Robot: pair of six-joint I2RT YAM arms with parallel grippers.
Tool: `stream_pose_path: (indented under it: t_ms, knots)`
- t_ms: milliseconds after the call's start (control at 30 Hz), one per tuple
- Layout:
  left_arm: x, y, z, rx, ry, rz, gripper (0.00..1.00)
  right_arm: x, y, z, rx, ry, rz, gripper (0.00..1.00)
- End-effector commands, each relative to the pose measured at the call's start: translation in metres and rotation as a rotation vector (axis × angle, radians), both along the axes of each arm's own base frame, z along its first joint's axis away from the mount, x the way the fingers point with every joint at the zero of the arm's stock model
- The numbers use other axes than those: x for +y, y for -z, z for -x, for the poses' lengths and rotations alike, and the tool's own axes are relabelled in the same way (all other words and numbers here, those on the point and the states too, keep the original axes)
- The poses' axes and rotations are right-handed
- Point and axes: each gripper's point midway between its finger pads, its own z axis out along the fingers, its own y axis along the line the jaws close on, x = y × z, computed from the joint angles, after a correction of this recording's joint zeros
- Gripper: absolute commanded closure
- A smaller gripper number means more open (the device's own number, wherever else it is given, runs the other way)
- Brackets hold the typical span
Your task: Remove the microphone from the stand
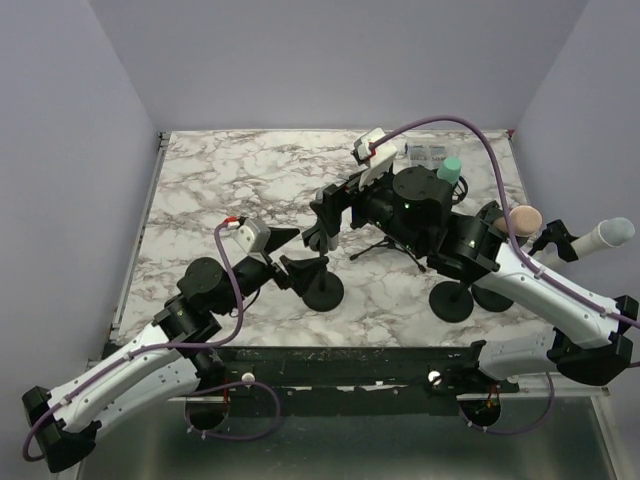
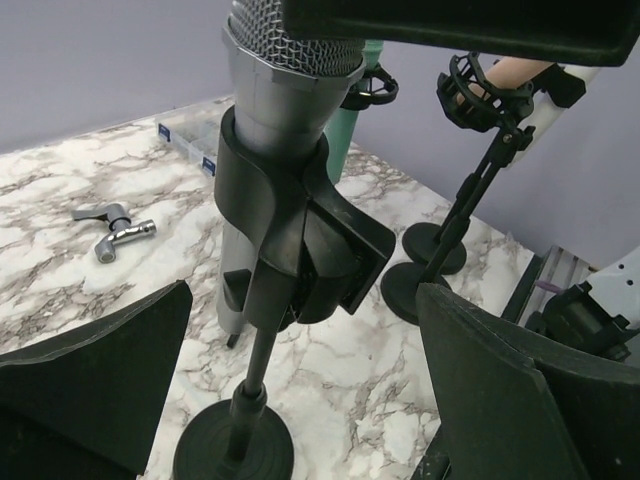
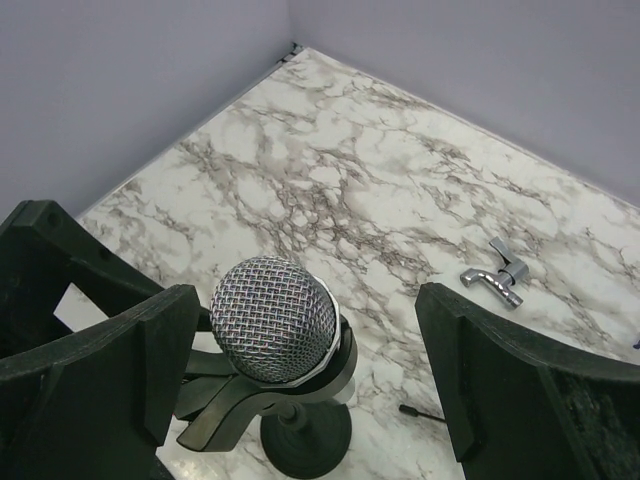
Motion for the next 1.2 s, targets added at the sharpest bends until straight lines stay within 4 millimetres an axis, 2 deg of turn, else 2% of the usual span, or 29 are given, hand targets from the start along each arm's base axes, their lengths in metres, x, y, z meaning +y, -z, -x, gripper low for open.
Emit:
stream_pose_path:
  t_ms: [0, 367, 633, 867, 967, 1100, 1167]
  knots:
    - [-0.003, -0.006, -0.008, -0.03, -0.082, -0.045, 0.02, 0.002, -0.001, -0.009, -0.013, 0.059, -0.025, 0.0]
    - [-0.003, -0.003, -0.027, -0.04, -0.361, -0.101, 0.02, 0.006, 0.014, -0.016, 0.007, 0.107, 0.024, 0.0]
    - [-0.002, -0.015, -0.028, -0.053, -0.406, -0.086, 0.05, 0.008, 0.023, -0.014, -0.002, 0.128, 0.066, 0.05]
    - [-0.011, -0.02, -0.024, -0.061, -0.368, -0.095, 0.06, 0.008, 0.027, -0.015, -0.006, 0.139, 0.087, 0.07]
    - [-0.014, -0.019, -0.024, -0.064, -0.362, -0.113, 0.12, 0.007, 0.027, -0.015, -0.006, 0.143, 0.088, 0.09]
    - [-0.013, -0.019, -0.023, -0.076, -0.359, -0.114, 0.41, 0.008, 0.031, -0.013, -0.005, 0.138, 0.102, 0.17]
    - [-0.013, -0.017, -0.023, -0.077, -0.358, -0.128, 0.5, 0.007, 0.035, -0.015, -0.009, 0.147, 0.118, 0.24]
